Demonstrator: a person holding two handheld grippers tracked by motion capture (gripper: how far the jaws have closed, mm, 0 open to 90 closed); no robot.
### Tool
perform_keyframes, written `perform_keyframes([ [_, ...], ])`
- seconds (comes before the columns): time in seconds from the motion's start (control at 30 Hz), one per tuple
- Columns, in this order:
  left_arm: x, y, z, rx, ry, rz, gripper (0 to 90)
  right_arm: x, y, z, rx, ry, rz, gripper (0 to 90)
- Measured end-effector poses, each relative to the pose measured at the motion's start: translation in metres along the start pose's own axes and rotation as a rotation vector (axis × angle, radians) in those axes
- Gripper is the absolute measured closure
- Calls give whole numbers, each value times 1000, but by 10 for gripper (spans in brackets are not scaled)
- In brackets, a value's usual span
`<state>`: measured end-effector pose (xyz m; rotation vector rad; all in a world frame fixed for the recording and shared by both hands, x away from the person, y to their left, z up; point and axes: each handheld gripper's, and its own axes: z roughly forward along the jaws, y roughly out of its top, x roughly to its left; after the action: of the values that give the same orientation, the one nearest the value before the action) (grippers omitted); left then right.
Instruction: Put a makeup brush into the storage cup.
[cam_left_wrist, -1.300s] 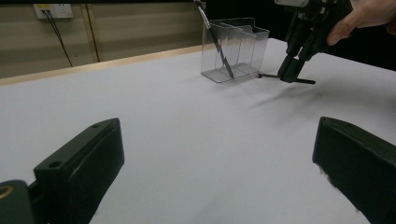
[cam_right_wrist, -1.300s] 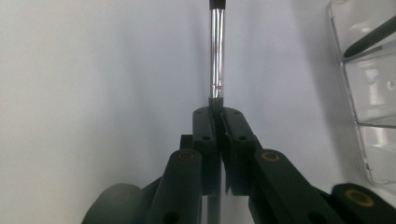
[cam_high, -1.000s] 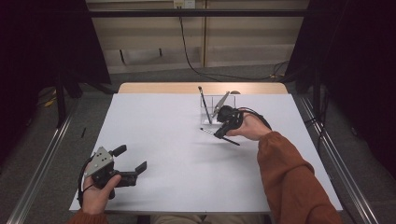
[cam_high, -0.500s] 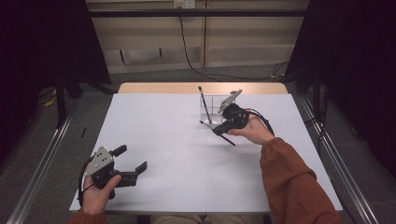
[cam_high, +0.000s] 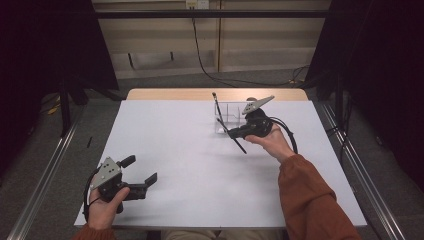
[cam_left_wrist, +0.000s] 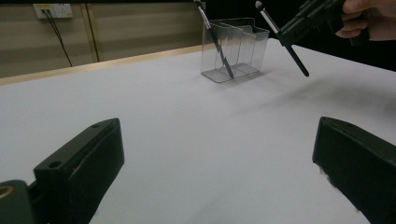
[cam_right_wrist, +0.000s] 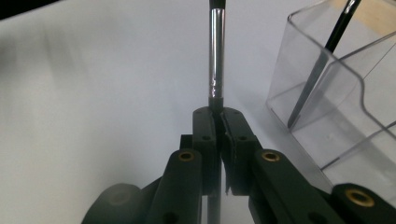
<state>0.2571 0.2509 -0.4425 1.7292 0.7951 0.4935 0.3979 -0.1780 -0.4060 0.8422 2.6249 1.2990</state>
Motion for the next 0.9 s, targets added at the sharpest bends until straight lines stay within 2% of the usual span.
perform_keyframes([
  [0.2,0,0,0,-1,1,-1,21,4,-1,-3,-54,-3,1,849],
  [0.47,0,0,0,-1,1,-2,21,2,-5,-6,-130,-10,32,849],
  [0.6,0,0,0,-3,0,-3,21,3,-3,-9,-186,-15,42,849],
  [0.9,0,0,0,-3,1,-2,21,5,-2,-13,-294,-23,23,848],
])
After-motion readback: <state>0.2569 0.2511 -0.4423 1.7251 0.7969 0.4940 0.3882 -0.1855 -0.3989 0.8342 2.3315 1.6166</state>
